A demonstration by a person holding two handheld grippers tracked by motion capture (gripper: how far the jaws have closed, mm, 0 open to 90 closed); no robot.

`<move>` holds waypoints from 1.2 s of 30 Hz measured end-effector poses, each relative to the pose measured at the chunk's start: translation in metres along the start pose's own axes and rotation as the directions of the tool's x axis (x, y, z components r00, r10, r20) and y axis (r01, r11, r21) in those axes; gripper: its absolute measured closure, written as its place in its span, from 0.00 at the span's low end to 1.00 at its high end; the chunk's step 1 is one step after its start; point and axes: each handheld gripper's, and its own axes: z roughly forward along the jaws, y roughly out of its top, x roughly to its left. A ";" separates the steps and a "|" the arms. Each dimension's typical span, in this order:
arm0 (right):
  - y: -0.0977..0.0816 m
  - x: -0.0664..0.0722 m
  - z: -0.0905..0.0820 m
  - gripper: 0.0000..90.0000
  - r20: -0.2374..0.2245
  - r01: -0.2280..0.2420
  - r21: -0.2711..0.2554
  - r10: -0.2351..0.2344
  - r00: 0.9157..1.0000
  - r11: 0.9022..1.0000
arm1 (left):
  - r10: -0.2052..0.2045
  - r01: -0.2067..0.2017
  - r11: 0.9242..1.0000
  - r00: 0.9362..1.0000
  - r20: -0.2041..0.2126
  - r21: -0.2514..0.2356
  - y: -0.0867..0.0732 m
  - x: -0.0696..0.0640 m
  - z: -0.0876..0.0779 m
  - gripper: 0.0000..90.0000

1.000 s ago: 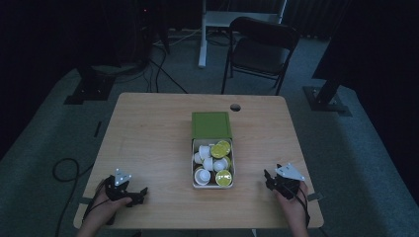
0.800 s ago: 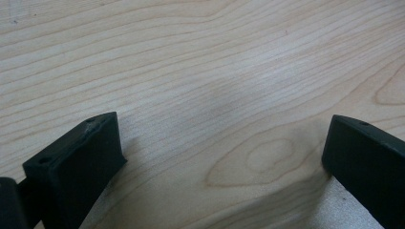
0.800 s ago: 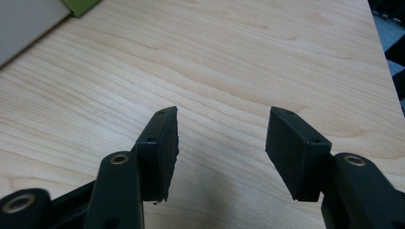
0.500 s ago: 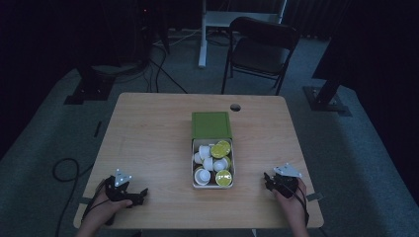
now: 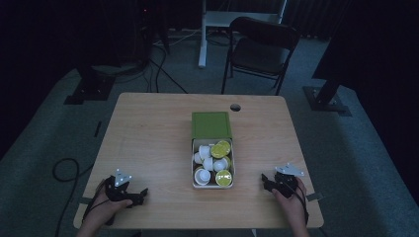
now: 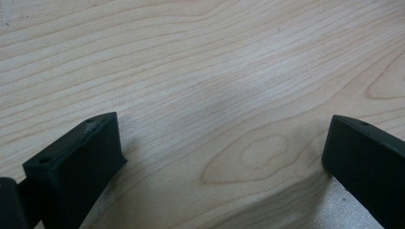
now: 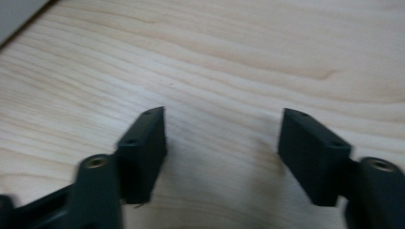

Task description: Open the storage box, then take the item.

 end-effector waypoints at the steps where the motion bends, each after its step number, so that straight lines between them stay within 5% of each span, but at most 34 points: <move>1: 0.000 -0.001 0.001 0.22 -0.024 -0.016 0.014 0.016 1.000 1.000 | 0.000 0.000 1.000 1.000 0.000 0.000 0.000 0.000 0.000 0.00; 2: 0.001 -0.001 0.002 0.14 -0.028 -0.010 0.025 0.011 1.000 1.000 | 0.000 0.000 1.000 1.000 0.000 0.000 0.000 0.000 0.000 0.00; 11: 0.001 0.001 0.003 0.14 -0.039 0.002 0.034 -0.001 0.999 0.999 | -0.014 0.014 1.000 1.000 -0.013 0.001 0.000 -0.001 0.000 0.00; 22: 0.001 0.001 0.003 0.14 -0.039 0.002 0.034 -0.001 0.999 0.999 | 0.046 -0.046 0.999 0.998 0.042 -0.001 0.000 -0.002 -0.001 0.00; 28: 0.001 0.001 0.003 0.14 -0.039 0.002 0.034 -0.001 0.999 0.999 | 0.021 -0.021 1.000 1.000 0.012 -0.005 0.001 -0.003 -0.002 0.08; 36: 0.001 0.001 0.003 0.14 -0.039 0.002 0.034 -0.001 0.999 0.999 | 0.057 -0.057 0.998 0.998 0.011 -0.030 0.014 -0.012 -0.010 0.08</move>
